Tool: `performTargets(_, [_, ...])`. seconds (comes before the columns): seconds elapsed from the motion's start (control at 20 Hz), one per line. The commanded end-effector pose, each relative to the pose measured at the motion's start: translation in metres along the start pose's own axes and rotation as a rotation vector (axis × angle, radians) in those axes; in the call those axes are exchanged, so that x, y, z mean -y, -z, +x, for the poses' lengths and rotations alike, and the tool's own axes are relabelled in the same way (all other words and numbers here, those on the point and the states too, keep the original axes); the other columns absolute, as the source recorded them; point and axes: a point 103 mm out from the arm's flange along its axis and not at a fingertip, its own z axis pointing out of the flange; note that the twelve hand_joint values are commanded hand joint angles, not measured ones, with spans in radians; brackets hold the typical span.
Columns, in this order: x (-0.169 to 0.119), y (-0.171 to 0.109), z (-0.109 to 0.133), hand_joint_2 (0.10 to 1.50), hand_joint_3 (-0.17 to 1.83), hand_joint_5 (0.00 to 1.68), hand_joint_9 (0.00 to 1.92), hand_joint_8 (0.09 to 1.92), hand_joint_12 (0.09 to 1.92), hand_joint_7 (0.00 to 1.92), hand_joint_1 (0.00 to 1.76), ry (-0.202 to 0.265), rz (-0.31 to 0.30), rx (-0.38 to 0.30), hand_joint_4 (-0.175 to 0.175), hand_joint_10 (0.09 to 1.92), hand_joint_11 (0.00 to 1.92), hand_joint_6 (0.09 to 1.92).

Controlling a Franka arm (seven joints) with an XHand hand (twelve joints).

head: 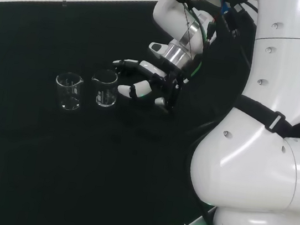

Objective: Pick up the beaker on the right.

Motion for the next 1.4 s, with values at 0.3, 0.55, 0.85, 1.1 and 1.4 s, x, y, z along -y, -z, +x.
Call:
performTargets(0.3, [-0.004,-0.015,0.009,0.27,1.12,0.23,0.19,0.62,1.06,0.10,0.90,0.021,0.007,-0.025,-0.056,0.65,0.00,0.09])
performTargets(0.55, [-0.005,-0.022,0.012,0.27,1.09,0.18,0.14,0.61,0.96,0.06,0.89,0.013,-0.008,-0.023,-0.052,0.66,0.00,0.09])
performTargets(0.85, [-0.007,-0.027,0.013,0.28,1.09,0.21,0.15,0.62,0.94,0.09,0.90,0.005,-0.004,-0.028,-0.052,0.66,0.00,0.09])
performTargets(1.1, [-0.011,-0.032,0.014,0.28,1.10,0.25,0.17,0.63,0.94,0.13,0.93,0.005,-0.002,-0.049,-0.053,0.67,0.00,0.09])
performTargets(1.4, [-0.014,-0.036,0.015,0.28,1.12,0.31,0.19,0.63,0.95,0.15,0.95,0.005,-0.039,-0.074,-0.053,0.67,0.00,0.09])
